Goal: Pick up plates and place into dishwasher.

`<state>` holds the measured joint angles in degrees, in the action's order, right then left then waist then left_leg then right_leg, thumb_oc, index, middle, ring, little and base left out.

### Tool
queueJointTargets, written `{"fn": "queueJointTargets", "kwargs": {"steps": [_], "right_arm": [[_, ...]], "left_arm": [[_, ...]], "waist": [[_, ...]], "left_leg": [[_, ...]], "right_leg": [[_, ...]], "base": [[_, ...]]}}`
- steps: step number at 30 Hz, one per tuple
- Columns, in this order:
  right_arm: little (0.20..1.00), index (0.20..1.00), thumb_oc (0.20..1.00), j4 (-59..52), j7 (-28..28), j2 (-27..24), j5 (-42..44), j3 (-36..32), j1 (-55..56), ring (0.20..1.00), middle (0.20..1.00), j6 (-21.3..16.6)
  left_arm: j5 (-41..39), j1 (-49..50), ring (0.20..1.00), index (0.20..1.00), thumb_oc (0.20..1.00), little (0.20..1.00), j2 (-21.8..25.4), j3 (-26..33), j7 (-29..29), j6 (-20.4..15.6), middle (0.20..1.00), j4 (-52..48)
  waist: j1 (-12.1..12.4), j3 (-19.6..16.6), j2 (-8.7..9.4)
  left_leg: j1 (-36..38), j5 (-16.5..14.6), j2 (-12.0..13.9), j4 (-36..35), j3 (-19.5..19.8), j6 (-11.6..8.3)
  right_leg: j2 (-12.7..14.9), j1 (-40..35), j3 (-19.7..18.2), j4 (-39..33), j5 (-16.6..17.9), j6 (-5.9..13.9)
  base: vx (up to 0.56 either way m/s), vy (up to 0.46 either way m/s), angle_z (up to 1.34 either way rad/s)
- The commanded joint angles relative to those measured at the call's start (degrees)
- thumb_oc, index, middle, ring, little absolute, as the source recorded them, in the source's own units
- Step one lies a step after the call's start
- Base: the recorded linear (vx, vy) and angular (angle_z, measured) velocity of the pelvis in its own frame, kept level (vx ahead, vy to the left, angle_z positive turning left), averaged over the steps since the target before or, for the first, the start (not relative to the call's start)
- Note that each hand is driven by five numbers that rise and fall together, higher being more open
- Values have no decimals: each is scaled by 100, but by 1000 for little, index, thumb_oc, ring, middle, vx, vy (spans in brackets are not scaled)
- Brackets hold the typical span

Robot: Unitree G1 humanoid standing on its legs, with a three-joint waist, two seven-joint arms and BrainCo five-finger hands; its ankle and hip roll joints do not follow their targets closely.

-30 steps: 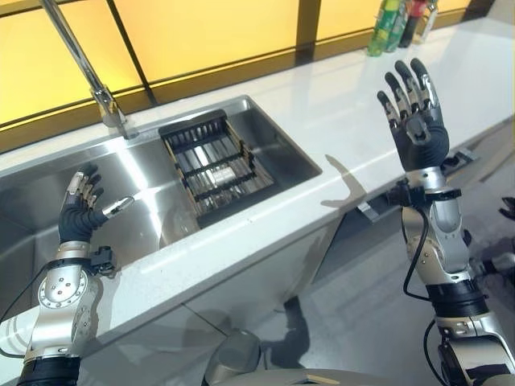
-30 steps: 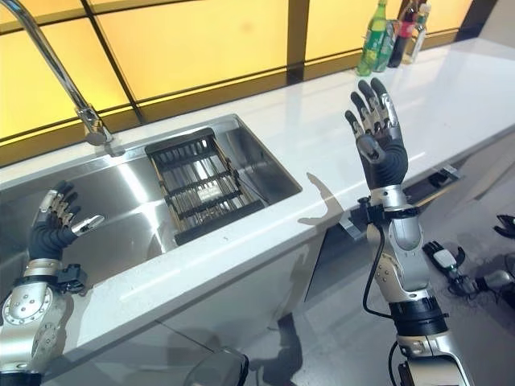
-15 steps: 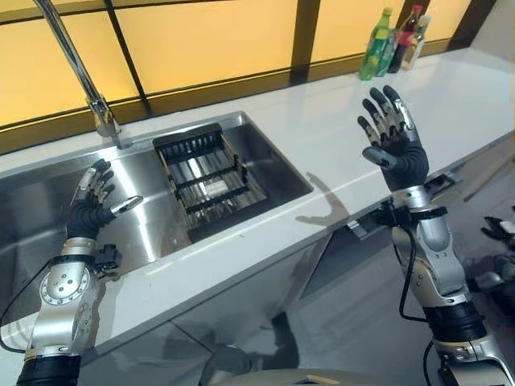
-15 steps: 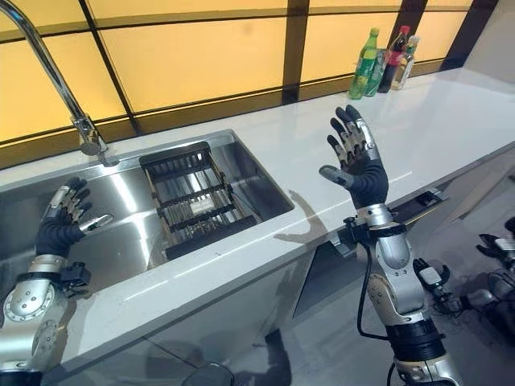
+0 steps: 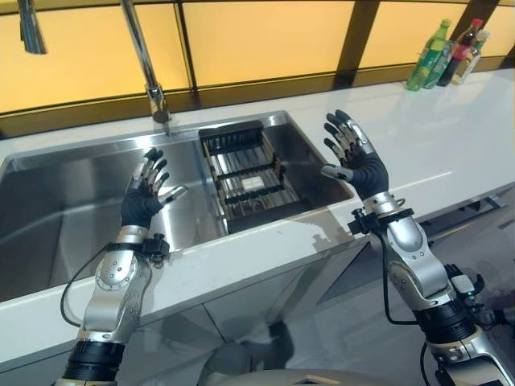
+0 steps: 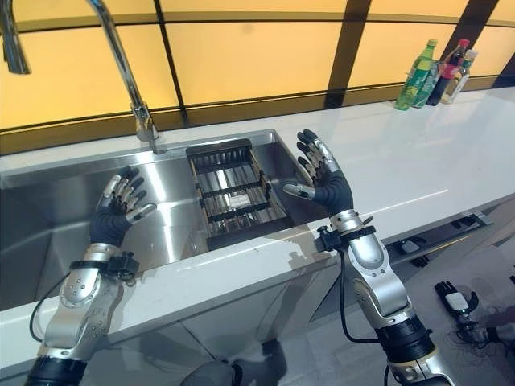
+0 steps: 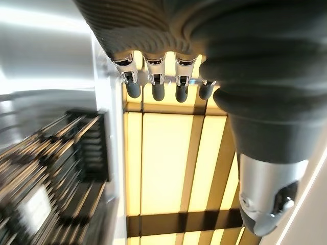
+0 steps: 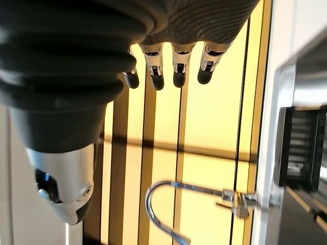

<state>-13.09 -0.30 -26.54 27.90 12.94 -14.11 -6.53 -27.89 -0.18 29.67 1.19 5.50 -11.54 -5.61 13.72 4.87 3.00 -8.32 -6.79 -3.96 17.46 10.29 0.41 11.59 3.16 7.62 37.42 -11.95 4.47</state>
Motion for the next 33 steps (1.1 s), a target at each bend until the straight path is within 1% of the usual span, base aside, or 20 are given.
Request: {"fn": "queueJointTargets", "kwargs": {"steps": [1,2,3,4,5,6,7,8,9,10,11,13,16,19,20,21,23,25,27,33], "right_arm": [[1000,1000,1000,-26,50,-113,192,-2,-292,1000,1000,-639],[1000,1000,1000,30,5,-99,167,-27,-278,1000,1000,-657],[1000,1000,1000,132,-24,-43,87,-28,-345,1000,1000,-660],[1000,1000,1000,255,-55,-11,56,-28,-436,1000,1000,-663],[1000,1000,1000,413,-123,-11,38,-58,-510,1000,1000,-715],[1000,1000,1000,460,-163,-41,62,-126,-535,1000,1000,-687],[1000,1000,1000,396,-178,-47,61,-187,-517,1000,1000,-603],[1000,1000,1000,313,-227,-43,67,-214,-514,1000,1000,-495],[1000,1000,1000,238,-312,-39,98,-234,-504,1000,1000,-370],[1000,1000,1000,283,-327,-39,160,-263,-537,1000,1000,-345],[1000,1000,1000,343,-345,5,134,-271,-541,1000,1000,-369],[1000,1000,1000,338,-449,43,138,-270,-451,1000,1000,-356],[1000,1000,1000,198,-443,37,41,-297,-300,1000,1000,-304],[1000,1000,1000,172,-459,73,48,-317,-162,1000,1000,-364],[1000,1000,1000,207,-504,64,11,-355,-111,1000,1000,-418],[1000,1000,1000,230,-580,51,-20,-403,-81,1000,1000,-452],[1000,1000,1000,276,-711,70,-83,-365,-108,1000,1000,-508],[1000,1000,1000,327,-798,140,-101,-279,-165,1000,1000,-539],[1000,1000,1000,216,-794,169,-119,-274,-91,1000,1000,-501],[1000,1000,1000,66,-856,210,-191,-344,92,1000,1000,-457]], "left_arm": [[-249,-318,1000,1000,1000,1000,209,-135,188,-536,1000,-304],[-310,-397,1000,1000,1000,1000,182,-150,105,-502,1000,-294],[-339,-521,1000,1000,1000,1000,117,-174,53,-367,1000,-302],[-312,-607,1000,1000,1000,1000,57,-233,13,-356,1000,-271],[-284,-708,1000,1000,1000,1000,-15,-354,-26,-386,1000,-241],[-319,-811,1000,1000,1000,1000,-77,-464,-10,-338,1000,-249],[-296,-883,1000,1000,1000,1000,-131,-525,34,-281,1000,-274],[-236,-955,1000,1000,1000,1000,-176,-616,100,-266,1000,-270],[-173,-1027,1000,1000,1000,1000,-229,-736,214,-269,1000,-272],[-123,-1061,1000,1000,1000,1000,-283,-778,269,-239,1000,-289],[-86,-1097,1000,1000,1000,1000,-314,-813,267,-232,1000,-265],[-96,-1173,1000,1000,1000,1000,-346,-990,355,-153,1000,-194],[-259,-1092,1000,1000,1000,1000,-341,-937,410,-36,1000,-258],[-389,-1047,1000,1000,1000,1000,-426,-886,404,-34,1000,-199],[-376,-1085,1000,1000,1000,1000,-479,-910,388,-45,1000,-162],[-292,-1138,1000,1000,1000,1000,-564,-983,353,-86,1000,-116],[-190,-1221,1000,1000,1000,1000,-615,-1135,401,-140,1000,-100],[-158,-1237,1000,1000,1000,1000,-612,-1227,532,-254,1000,-32],[-188,-1266,1000,1000,1000,1000,-594,-1208,593,-212,1000,-56],[-212,-1242,1000,1000,1000,1000,-554,-1170,543,-168,1000,-117]], "waist": [[86,-263,45],[52,-264,119],[25,-269,188],[-7,-273,207],[-82,-268,205],[-184,-264,200],[-247,-265,206],[-317,-273,215],[-361,-293,201],[-343,-342,212],[-331,-388,214],[-321,-489,174],[-306,-562,135],[-331,-577,120],[-402,-554,124],[-485,-527,156],[-555,-512,149],[-612,-521,89],[-689,-559,39],[-777,-670,-25]], "left_leg": [[244,238,-315,-580,292,385],[142,263,-392,-516,326,325],[98,272,-430,-456,336,250],[116,270,-399,-461,340,177],[139,231,-344,-478,348,85],[135,188,-289,-483,359,-2],[131,168,-229,-505,379,-63],[153,154,-164,-552,408,-111],[171,164,-64,-615,452,-179],[222,210,9,-757,543,-222],[247,334,75,-917,574,-263],[337,473,233,-1181,613,-334],[407,571,424,-1326,596,-462],[347,565,441,-1217,462,-497],[309,507,441,-1036,181,-511],[271,347,436,-762,-23,-531],[300,312,440,-817,-52,-531],[394,300,456,-933,-56,-500],[482,414,511,-1130,-185,-493],[787,418,539,-1518,-306,-444]], "right_leg": [[-516,-44,-287,-871,950,58],[-583,-186,-395,-1521,831,19],[-505,-321,-504,-2135,824,15],[-433,-383,-593,-2517,842,24],[-391,-428,-776,-2999,873,41],[-358,-462,-1034,-3367,1001,105],[-324,-482,-1145,-3499,1083,163],[-319,-471,-1280,-3584,1146,205],[-384,-476,-1316,-3556,1116,193],[-371,-499,-1211,-3602,1106,196],[-367,-496,-1132,-3699,1178,196],[-440,-549,-992,-3799,1203,196],[-481,-613,-789,-3866,1173,166],[-492,-658,-678,-3921,1170,125],[-458,-690,-587,-3938,1173,106],[-413,-753,-504,-3976,1159,89],[-400,-740,-439,-3977,1183,88],[-415,-715,-490,-3997,1197,104],[-377,-686,-511,-4026,1249,153],[-320,-718,-502,-4062,1249,242]], "base": [[128,-169,18],[121,-169,41],[107,-190,67],[96,-233,75],[89,-263,92],[76,-259,112],[62,-227,148],[36,-196,143],[28,-203,120],[-26,-202,82],[-35,-206,77],[-1,-226,82],[15,-176,64],[-19,-85,36],[-3,-33,27],[-14,-4,36],[-6,31,51],[11,52,19],[-26,65,-3],[27,26,-6]]}}
